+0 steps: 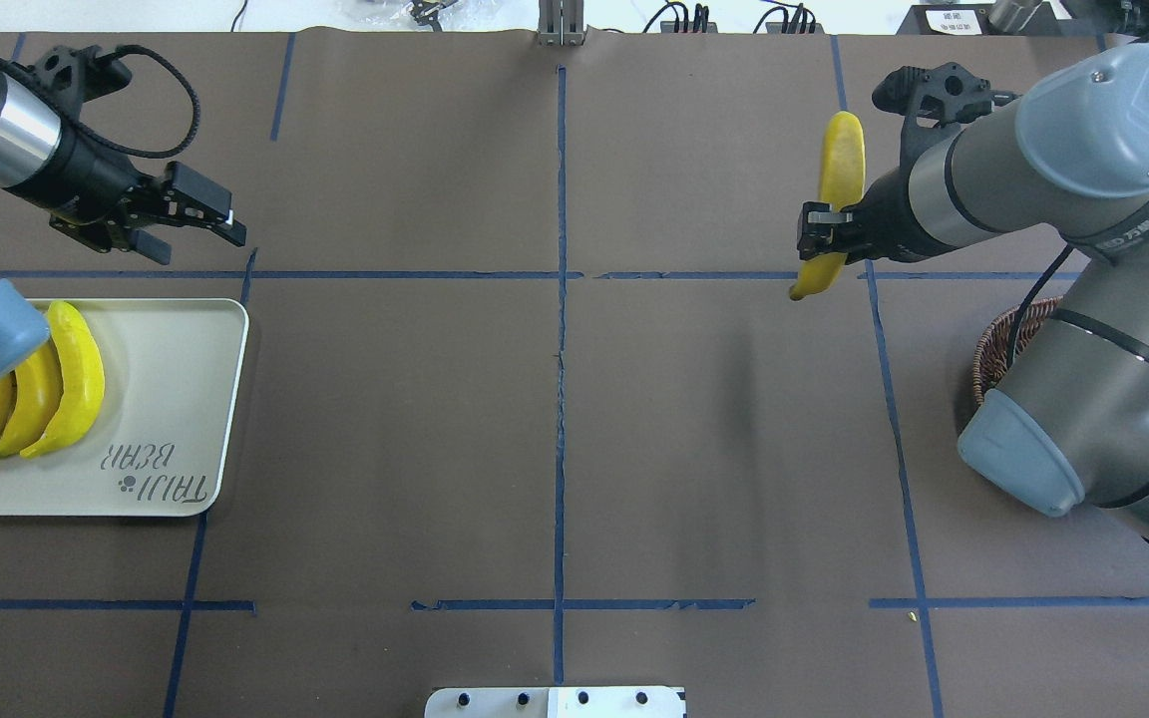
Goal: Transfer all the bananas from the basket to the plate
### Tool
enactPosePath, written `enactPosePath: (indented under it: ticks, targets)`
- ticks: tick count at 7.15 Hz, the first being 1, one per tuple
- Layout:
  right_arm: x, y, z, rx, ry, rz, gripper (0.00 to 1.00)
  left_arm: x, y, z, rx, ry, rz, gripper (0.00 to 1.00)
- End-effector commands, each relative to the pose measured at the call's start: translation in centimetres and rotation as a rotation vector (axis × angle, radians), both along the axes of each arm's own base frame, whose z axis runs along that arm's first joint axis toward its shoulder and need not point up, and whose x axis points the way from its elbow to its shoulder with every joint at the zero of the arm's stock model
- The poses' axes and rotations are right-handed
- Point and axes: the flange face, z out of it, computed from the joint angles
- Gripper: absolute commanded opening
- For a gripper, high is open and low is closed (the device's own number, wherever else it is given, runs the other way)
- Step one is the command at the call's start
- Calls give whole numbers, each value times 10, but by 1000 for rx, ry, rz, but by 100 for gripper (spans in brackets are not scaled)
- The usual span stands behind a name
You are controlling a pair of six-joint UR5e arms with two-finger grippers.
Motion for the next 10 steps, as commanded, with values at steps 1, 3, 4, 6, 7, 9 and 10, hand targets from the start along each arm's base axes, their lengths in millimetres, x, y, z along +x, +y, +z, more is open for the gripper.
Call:
enactPosePath:
  ticks: [1,3,4,6,7,9,10]
  targets:
    - [-31,24,-8,35,-209,-36,5,10,-8,-42,-24,77,-42,100]
    - [-59,37,0,65,-360,-68,5,32,-11,-60,-53,220,-71,100]
    - [-75,41,-7,55,-392,-72,5,40,-10,-75,-50,272,-90,100]
    - [-107,43,-33,68,-419,-93,6,94,12,-111,28,325,-148,100]
    - [-117,52,-36,73,-424,-67,6,98,13,-120,-3,340,-166,100]
    - [-128,62,-50,76,-450,-51,6,107,15,-133,-80,363,-175,100]
    - [-131,65,-52,75,-453,-54,6,118,18,-140,-82,372,-204,100]
